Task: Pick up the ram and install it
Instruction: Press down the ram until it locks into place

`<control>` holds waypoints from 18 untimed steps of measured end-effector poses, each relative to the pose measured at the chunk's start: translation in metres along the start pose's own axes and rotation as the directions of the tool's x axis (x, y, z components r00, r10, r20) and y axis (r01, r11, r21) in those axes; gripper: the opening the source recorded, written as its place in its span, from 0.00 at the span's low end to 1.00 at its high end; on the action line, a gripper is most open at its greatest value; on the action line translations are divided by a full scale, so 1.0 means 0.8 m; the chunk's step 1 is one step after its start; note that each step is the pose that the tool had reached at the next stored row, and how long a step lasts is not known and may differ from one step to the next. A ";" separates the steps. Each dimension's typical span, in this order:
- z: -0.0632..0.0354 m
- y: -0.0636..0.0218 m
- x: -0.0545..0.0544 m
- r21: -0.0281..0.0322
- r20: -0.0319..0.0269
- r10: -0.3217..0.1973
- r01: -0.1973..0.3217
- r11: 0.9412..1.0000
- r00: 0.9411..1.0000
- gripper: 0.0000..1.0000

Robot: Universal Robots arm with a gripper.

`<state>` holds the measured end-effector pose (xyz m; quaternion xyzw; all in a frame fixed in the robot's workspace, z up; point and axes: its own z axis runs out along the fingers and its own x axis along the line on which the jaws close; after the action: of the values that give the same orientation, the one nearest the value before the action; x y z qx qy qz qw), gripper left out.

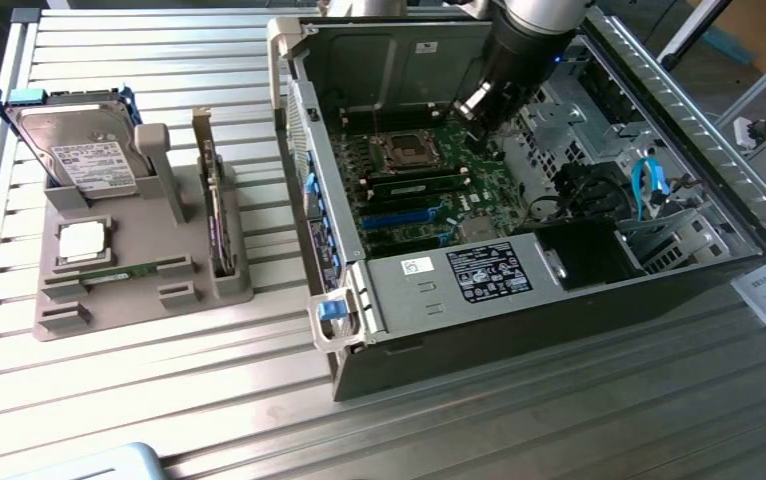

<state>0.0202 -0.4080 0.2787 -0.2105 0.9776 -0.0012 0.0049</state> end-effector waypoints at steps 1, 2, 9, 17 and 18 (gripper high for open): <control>0.000 0.000 0.000 0.000 0.000 0.033 -0.033 0.999 0.999 0.10; 0.000 0.000 0.000 0.001 0.000 0.056 -0.056 0.998 0.998 0.10; 0.001 0.000 0.000 0.002 -0.001 0.202 -0.202 0.979 0.979 0.10; 0.003 0.000 0.000 0.004 -0.001 0.433 -0.433 0.901 0.901 0.10; 0.003 0.000 0.000 0.005 -0.001 0.451 -0.451 0.893 0.893 0.10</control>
<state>0.0201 -0.4080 0.2762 0.0218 0.9997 -0.0023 0.0045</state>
